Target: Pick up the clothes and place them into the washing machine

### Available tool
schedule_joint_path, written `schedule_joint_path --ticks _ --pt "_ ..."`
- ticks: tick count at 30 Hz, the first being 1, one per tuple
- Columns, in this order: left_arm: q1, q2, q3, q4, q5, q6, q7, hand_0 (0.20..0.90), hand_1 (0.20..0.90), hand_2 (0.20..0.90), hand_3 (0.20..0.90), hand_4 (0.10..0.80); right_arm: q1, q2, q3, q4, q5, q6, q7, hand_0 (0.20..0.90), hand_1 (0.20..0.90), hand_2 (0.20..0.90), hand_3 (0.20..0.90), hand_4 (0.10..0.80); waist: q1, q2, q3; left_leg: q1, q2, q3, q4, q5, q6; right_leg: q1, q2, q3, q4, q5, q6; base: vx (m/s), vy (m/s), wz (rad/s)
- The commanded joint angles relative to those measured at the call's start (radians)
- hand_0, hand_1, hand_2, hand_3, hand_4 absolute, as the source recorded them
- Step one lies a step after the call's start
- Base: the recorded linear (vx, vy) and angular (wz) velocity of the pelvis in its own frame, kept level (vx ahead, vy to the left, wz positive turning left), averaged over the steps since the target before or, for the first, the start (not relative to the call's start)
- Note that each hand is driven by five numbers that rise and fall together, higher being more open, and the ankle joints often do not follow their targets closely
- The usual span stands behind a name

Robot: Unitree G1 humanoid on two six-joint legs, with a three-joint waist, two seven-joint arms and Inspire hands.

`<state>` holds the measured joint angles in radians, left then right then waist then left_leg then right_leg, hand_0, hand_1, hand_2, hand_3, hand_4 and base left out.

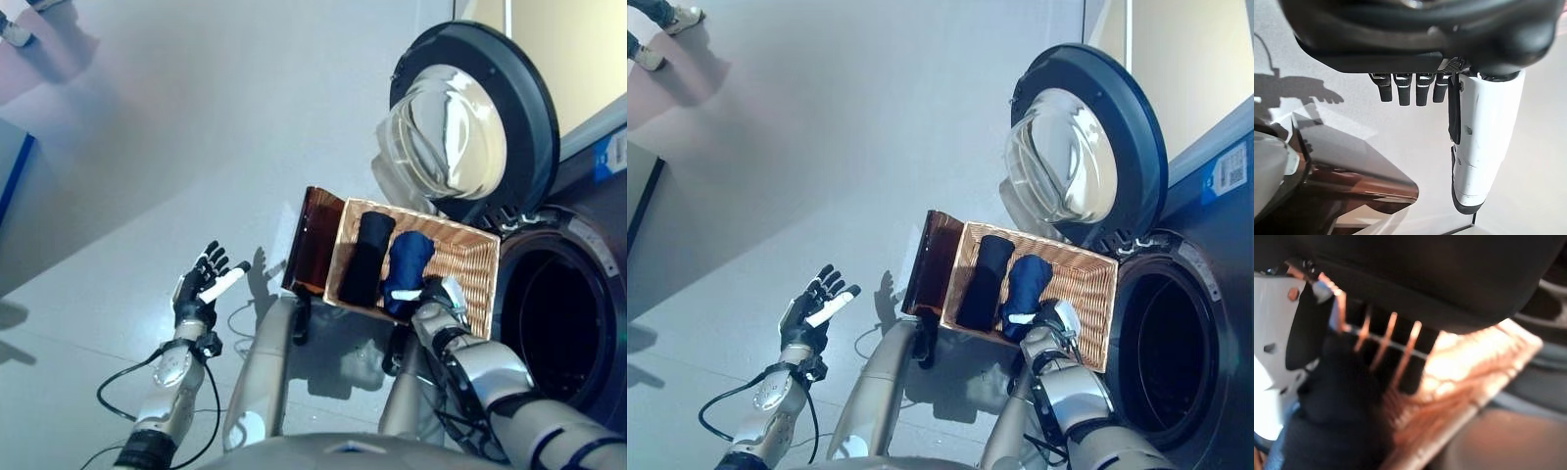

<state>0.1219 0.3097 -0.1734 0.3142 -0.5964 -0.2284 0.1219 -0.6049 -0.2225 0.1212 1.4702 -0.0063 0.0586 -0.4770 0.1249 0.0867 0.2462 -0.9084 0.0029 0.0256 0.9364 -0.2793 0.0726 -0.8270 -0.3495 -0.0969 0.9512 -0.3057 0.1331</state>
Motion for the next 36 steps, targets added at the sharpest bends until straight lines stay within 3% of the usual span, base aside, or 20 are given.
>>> schedule_joint_path --ticks 1,5,6,8,17,22,25,31,36 --pt "-0.036 0.033 0.041 -0.068 0.014 -0.071 0.015 0.9 0.9 0.9 0.9 0.8 0.008 -0.069 -0.096 -0.004 0.197 -0.098 -0.04 0.2 0.2 0.2 0.2 0.3 0.027 -0.002 -0.012 0.086 0.043 -0.025 -0.063 -0.023 -0.058 0.041 0.021 0.025 -0.134 0.126 -0.014 0.08 0.006 0.03" --pt "-0.038 0.036 0.046 -0.054 0.011 -0.077 0.025 0.9 0.9 0.9 0.9 0.8 0.021 -0.082 -0.146 -0.048 0.319 -0.164 -0.04 0.2 0.2 0.2 0.2 0.3 0.013 -0.012 -0.011 0.116 0.043 -0.017 -0.123 0.002 -0.06 0.07 0.028 0.023 -0.196 0.158 -0.009 0.002 0.003 0.0" --pt "-0.042 0.032 0.054 -0.041 0.006 -0.082 0.034 0.9 0.9 0.9 0.9 0.8 0.03 -0.086 -0.168 -0.082 0.387 -0.207 -0.035 0.2 0.2 0.2 0.2 0.3 -0.003 -0.023 -0.008 0.127 0.044 0.002 -0.187 0.057 -0.057 0.081 0.031 0.016 -0.267 0.214 -0.017 -0.055 0.011 0.02" --pt "-0.041 0.031 0.056 -0.031 0.006 -0.084 0.037 0.9 0.9 0.9 0.9 0.8 0.036 -0.083 -0.172 -0.097 0.419 -0.226 -0.026 0.2 0.2 0.2 0.2 0.3 -0.008 -0.028 -0.007 0.142 0.044 0.006 -0.216 0.068 -0.059 0.094 0.035 0.017 -0.294 0.226 -0.016 -0.022 0.005 -0.03" --pt "-0.049 0.001 0.111 0.017 -0.001 -0.103 0.064 0.9 0.9 0.9 0.9 0.8 0.145 -0.04 -0.201 -0.313 0.626 -0.379 0.028 0.2 0.2 0.2 0.2 0.3 -0.073 -0.069 0.007 0.239 0.046 0.026 -0.421 0.16 -0.086 0.196 0.054 0.008 -0.526 0.327 -0.004 0.024 -0.026 -0.16" --pt "-0.054 -0.017 0.129 0.03 -0.003 -0.111 0.069 0.9 0.9 0.9 0.9 0.8 0.222 -0.009 -0.219 -0.43 0.707 -0.434 0.068 0.2 0.2 0.2 0.2 0.3 -0.093 -0.07 0.01 0.271 0.048 0.023 -0.48 0.187 -0.096 0.224 0.058 0.005 -0.572 0.348 -0.001 0.013 -0.015 -0.06" --pt "-0.059 -0.036 0.132 0.029 -0.007 -0.119 0.077 0.9 0.9 0.9 0.9 0.8 0.265 0.044 -0.293 -0.514 0.898 -0.521 0.132 0.2 0.2 0.2 0.2 0.3 -0.11 -0.068 0.016 0.275 0.045 0.02 -0.473 0.186 -0.098 0.227 0.057 0.008 -0.565 0.349 -0.002 0.0 0.0 0.0" --pt "-0.064 -0.051 0.107 0.029 -0.038 -0.115 0.069 0.9 0.9 0.9 0.9 0.8 0.217 0.075 -0.413 -0.406 1.116 -0.561 0.148 0.2 0.2 0.2 0.2 0.3 -0.108 -0.048 0.012 0.258 0.044 0.015 -0.451 0.172 -0.101 0.218 0.052 0.009 -0.547 0.335 -0.002 0.0 0.0 0.0" --pt "-0.061 -0.045 0.095 0.006 -0.047 -0.111 0.064 0.9 0.9 0.9 0.9 0.8 0.173 0.065 -0.433 -0.354 1.172 -0.556 0.156 0.2 0.2 0.2 0.2 0.3 -0.099 -0.038 0.015 0.239 0.044 0.016 -0.439 0.17 -0.101 0.201 0.051 0.012 -0.535 0.33 -0.003 0.0 0.0 0.0"
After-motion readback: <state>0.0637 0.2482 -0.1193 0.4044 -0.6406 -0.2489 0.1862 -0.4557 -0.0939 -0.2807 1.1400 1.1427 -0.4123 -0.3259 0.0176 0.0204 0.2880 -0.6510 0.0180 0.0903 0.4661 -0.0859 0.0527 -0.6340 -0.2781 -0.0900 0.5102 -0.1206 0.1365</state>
